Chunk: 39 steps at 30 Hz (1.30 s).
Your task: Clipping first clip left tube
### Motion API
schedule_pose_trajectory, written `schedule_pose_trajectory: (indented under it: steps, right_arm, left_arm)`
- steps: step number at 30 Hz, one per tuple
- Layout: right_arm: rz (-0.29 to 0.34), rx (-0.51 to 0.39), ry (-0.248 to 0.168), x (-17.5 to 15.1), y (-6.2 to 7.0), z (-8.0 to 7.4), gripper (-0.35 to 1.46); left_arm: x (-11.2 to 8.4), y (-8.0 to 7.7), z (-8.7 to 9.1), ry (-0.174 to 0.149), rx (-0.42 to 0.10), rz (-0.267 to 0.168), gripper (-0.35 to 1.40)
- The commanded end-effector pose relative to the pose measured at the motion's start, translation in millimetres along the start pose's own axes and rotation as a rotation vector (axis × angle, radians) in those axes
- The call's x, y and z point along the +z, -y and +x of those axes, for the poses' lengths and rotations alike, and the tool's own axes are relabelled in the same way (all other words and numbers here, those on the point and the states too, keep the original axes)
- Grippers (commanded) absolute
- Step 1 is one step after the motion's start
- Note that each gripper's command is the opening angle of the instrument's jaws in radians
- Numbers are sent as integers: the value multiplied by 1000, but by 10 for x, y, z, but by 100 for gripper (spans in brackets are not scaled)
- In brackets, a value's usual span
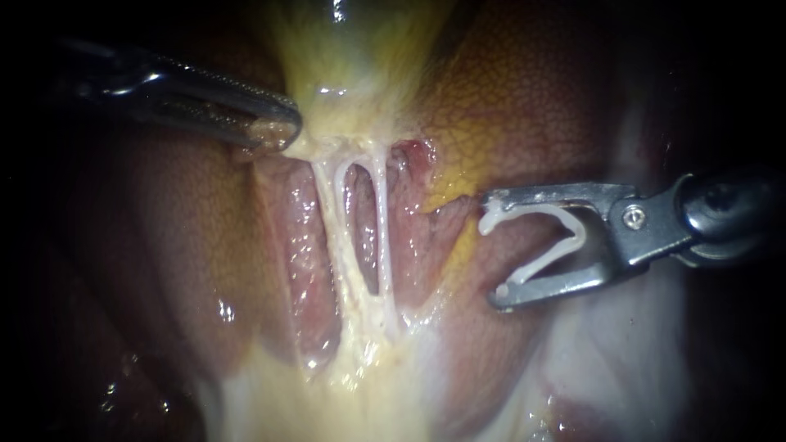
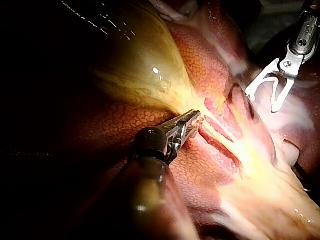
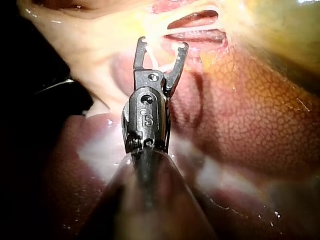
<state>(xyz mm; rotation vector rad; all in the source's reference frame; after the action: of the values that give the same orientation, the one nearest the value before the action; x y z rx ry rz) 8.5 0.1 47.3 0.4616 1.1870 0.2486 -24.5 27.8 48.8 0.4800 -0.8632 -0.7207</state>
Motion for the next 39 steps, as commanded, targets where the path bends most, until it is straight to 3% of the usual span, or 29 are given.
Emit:
schedule_pose_trajectory:
  steps: [1, 12, 31, 39]
  right_arm:
    - [3, 4, -5, 1, 0, 0, 59]
    - [78, 60, -47, 24, -7, -4, 59]
    - [212, 118, -60, 82, -12, -39, 54]
    - [214, 123, -59, 96, -17, -47, 54]
  left_arm:
    - [0, 0, 0, 0, 0, 0, -35]
    - [0, 0, 0, 0, 0, 0, -35]
    - [1, -1, 1, 0, 1, 0, -35]
    - [1, -1, 1, 0, 1, 0, -35]
